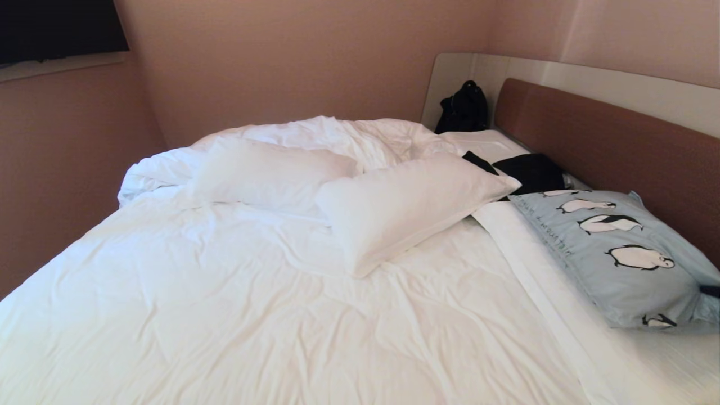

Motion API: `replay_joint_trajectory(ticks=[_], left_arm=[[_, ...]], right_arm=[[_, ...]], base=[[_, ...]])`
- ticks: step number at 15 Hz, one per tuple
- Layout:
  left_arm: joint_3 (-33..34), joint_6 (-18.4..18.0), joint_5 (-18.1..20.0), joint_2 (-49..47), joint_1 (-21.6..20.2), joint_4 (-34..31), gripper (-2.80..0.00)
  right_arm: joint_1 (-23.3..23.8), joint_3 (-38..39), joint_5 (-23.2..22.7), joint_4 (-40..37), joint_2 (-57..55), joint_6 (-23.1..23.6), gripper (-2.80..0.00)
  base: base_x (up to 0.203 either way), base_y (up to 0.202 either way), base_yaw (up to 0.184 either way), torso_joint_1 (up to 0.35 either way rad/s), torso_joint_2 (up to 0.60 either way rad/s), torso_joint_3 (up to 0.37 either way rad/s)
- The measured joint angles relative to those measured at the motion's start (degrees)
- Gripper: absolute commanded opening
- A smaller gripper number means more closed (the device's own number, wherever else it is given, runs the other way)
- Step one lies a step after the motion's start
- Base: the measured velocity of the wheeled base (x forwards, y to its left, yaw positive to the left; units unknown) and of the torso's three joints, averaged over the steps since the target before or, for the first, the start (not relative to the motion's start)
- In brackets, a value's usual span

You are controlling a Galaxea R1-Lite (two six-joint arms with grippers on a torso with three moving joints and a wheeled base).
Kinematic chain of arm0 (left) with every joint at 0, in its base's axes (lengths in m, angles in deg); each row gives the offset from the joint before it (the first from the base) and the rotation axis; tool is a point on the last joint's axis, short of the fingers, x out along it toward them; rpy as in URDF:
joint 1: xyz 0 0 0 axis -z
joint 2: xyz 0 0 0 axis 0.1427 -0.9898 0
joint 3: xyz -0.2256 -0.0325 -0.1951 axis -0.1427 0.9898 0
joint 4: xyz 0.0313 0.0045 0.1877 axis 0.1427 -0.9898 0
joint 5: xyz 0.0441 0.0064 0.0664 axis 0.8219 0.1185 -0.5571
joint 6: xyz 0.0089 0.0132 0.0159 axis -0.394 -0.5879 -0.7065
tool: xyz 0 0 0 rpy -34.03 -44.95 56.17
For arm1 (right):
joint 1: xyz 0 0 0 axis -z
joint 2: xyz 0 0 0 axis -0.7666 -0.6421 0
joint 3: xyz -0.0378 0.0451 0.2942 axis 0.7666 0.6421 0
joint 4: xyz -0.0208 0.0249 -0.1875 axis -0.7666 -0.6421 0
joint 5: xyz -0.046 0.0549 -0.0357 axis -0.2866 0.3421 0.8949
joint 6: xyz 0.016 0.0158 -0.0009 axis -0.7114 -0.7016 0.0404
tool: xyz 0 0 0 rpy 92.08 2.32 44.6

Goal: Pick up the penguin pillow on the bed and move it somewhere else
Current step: Place the pillow at the bedside

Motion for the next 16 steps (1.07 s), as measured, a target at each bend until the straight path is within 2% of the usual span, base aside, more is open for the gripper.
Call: replay_joint_trajectory(ticks=[6, 9, 12, 13, 16], left_arm=[[0.0, 0.0, 0.0, 0.0, 0.0, 0.0, -2.80], [0.0, 0.0, 0.0, 0.0, 0.0, 0.0, -2.80], [0.0, 0.0, 0.0, 0.0, 0.0, 0.0, -2.80], [0.0, 0.0, 0.0, 0.0, 0.0, 0.0, -2.80], [0.0, 0.0, 0.0, 0.0, 0.0, 0.0, -2.80]], right_arm=[[1.0, -6.2, 4.0, 0.4, -1.1, -10.2, -2.80], [1.1, -7.1, 7.8, 1.0, -2.9, -12.0, -2.80], [1.2, -7.1, 9.6, 1.1, -4.0, -11.9, -2.80], [1.3, -7.0, 9.6, 1.1, -4.2, -11.8, 0.00], [2.0, -5.5, 9.1, 0.8, -3.4, -11.9, 0.00]], base=[[0.000, 0.000, 0.000, 0.000, 0.00, 0.000], [0.000, 0.000, 0.000, 0.000, 0.00, 0.000], [0.000, 0.000, 0.000, 0.000, 0.00, 0.000], [0.000, 0.000, 0.000, 0.000, 0.00, 0.000], [0.000, 0.000, 0.000, 0.000, 0.00, 0.000]])
